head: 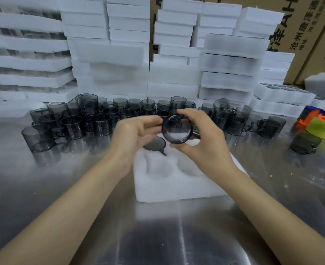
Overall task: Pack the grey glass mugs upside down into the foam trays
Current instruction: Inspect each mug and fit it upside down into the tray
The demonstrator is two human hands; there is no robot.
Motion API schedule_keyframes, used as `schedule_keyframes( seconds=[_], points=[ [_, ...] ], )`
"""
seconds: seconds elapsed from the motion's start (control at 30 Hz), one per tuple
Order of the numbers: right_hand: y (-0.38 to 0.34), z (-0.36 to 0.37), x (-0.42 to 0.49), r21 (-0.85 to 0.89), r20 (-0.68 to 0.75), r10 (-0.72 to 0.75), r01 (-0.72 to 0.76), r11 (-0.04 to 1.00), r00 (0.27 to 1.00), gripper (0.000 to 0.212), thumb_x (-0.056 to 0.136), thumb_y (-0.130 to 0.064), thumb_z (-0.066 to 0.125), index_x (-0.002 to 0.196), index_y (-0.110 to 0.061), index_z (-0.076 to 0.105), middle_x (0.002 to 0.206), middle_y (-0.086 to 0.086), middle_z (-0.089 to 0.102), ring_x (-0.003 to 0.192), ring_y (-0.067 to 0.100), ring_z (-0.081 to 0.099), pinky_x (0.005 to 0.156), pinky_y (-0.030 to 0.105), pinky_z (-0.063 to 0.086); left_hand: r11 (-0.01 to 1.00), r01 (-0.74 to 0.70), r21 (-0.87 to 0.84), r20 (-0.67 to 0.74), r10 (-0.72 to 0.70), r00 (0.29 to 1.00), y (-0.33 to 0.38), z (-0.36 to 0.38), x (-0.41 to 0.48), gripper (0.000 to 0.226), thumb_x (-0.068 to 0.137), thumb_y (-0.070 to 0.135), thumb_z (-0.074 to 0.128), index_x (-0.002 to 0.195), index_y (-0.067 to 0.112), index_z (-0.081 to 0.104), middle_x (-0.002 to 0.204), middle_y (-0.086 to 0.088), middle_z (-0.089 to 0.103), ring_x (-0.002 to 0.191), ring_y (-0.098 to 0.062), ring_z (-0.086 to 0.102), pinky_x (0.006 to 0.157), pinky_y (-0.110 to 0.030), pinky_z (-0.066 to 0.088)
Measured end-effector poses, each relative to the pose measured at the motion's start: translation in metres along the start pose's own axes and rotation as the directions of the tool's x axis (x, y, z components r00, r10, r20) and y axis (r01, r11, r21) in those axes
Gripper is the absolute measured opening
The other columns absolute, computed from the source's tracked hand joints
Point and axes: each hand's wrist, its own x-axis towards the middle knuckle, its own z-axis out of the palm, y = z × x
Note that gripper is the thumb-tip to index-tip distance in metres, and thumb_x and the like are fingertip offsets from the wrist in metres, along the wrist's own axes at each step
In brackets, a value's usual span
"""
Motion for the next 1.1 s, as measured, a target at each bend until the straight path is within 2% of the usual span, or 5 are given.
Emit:
schedule_keyframes(
  seconds=[0.13,0.4,0.57,0.9,1.1],
  points=[
    [0.009,-0.002,0.002,0.165,-0.045,0.205,-0.195,0.967,0.978,0.072,0.063,-0.001,0.086,0.119,-0.032,0.053,0.115,-0.019,0.056,0.103,-0.007,0.055,0.077,0.007,0.046,0.964,-0.074,0.255,-0.375,0.169,0.911,0.001,-0.036,0.017,0.023,0.091,0.004,0.051,0.084,0.014,0.070,0.078,-0.002,0.072,0.065,-0.007,0.068,0.070,-0.022,0.056],
    [0.011,0.001,0.000,0.130,-0.066,0.170,-0.160,0.978,0.983,0.074,0.064,-0.003,0.086,0.121,-0.034,0.050,0.118,-0.014,0.057,0.110,0.000,0.056,0.085,0.008,0.043,0.940,-0.020,0.340,-0.436,0.176,0.883,-0.018,-0.058,0.028,0.030,0.091,0.029,0.065,0.067,0.011,0.065,0.050,0.008,0.063,0.041,0.000,0.049,0.051,-0.015,0.046],
    [0.009,0.001,0.000,0.105,-0.069,0.138,-0.130,0.986,0.988,0.071,0.066,-0.002,0.084,0.122,-0.031,0.049,0.120,-0.008,0.056,0.111,0.003,0.055,0.083,0.006,0.043,0.902,-0.100,0.420,-0.343,0.260,0.903,-0.016,-0.049,0.021,0.028,0.087,-0.007,0.059,0.093,0.018,0.070,0.093,0.007,0.068,0.078,0.004,0.058,0.067,-0.004,0.045],
    [0.011,-0.006,0.003,0.214,-0.034,0.417,-0.401,0.891,0.908,0.080,0.081,-0.032,0.075,0.148,-0.033,0.031,0.108,-0.015,0.060,0.096,-0.011,0.056,0.080,0.004,0.039,0.955,-0.042,0.292,-0.225,0.112,0.968,-0.023,-0.026,0.015,0.038,0.100,0.037,0.046,0.078,0.027,0.075,0.088,0.024,0.071,0.092,0.013,0.058,0.086,-0.014,0.040],
    [0.015,0.000,0.002,-0.197,0.243,0.402,-0.361,0.912,0.883,0.068,0.089,-0.053,0.055,0.149,-0.031,0.032,0.138,-0.012,0.042,0.123,0.004,0.042,0.092,0.020,0.035,0.890,-0.102,0.444,-0.068,0.147,0.987,-0.043,-0.017,0.014,0.031,0.096,0.025,0.048,0.081,0.028,0.075,0.109,0.016,0.067,0.115,-0.001,0.053,0.097,-0.021,0.036]
  ],
)
